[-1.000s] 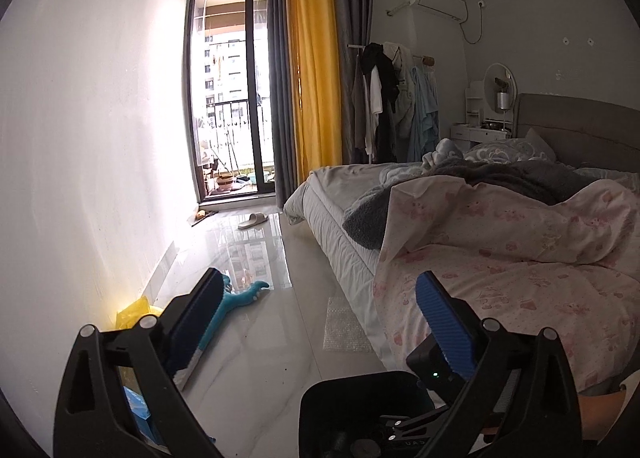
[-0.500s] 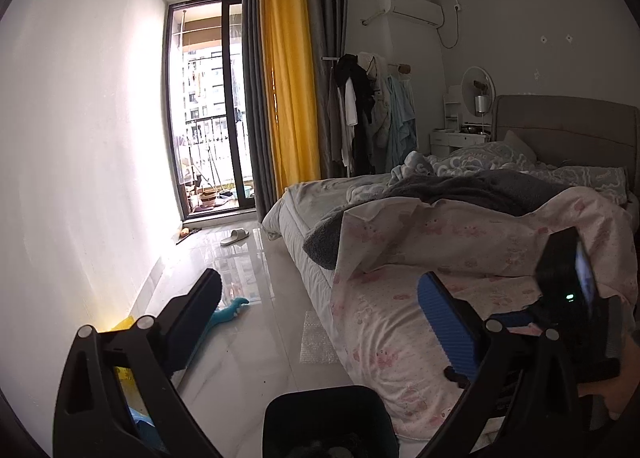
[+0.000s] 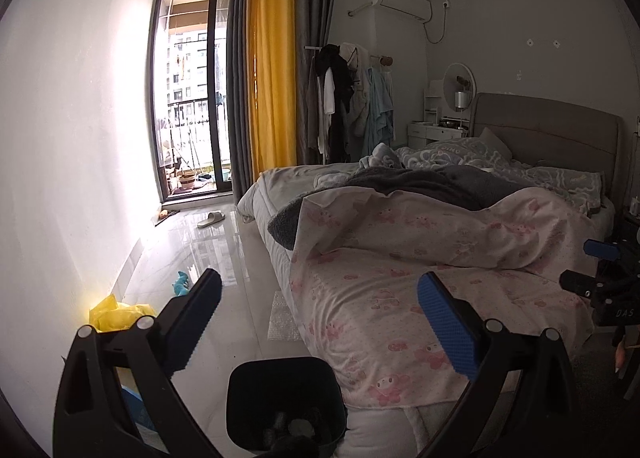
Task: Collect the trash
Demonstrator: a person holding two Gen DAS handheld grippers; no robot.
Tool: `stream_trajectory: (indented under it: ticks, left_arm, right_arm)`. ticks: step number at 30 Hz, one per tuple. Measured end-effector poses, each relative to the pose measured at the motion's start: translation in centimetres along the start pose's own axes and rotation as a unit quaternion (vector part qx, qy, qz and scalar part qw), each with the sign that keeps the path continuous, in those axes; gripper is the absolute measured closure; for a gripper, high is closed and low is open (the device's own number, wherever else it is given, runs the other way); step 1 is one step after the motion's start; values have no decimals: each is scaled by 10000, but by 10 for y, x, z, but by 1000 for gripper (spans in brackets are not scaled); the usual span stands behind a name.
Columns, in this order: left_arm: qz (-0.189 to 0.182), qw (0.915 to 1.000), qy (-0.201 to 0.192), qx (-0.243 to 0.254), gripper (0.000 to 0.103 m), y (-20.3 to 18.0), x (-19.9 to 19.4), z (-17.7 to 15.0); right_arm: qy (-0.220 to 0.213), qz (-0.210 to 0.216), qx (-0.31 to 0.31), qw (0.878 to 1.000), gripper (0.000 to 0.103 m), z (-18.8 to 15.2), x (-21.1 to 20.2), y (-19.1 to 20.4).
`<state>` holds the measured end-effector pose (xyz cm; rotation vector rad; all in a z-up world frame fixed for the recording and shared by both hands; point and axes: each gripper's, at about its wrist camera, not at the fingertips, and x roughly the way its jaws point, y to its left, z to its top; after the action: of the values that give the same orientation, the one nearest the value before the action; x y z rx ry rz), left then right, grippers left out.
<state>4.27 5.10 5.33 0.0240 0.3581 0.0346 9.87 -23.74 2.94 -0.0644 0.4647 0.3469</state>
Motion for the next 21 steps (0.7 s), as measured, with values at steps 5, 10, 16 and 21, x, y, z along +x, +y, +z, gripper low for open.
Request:
stream_trajectory:
  ticks: [5, 10, 16, 21]
  left_arm:
    - [119, 9998, 172, 5, 3, 1, -11, -19]
    - [248, 9988, 421, -46, 3, -3, -14, -44]
    - [269, 9978, 596, -54, 3, -7, -9, -65]
    - [291, 9974, 589, -287, 3, 3, -11, -65]
  right_arm:
    - [-144, 244, 181, 9994, 3, -26, -27, -11]
    - [-197, 271, 2, 9994, 3, -38, -41, -9]
    - [-86, 482, 187, 9986, 3, -53, -30, -16]
    - [-73, 608, 389, 9974, 3, -56, -31, -24]
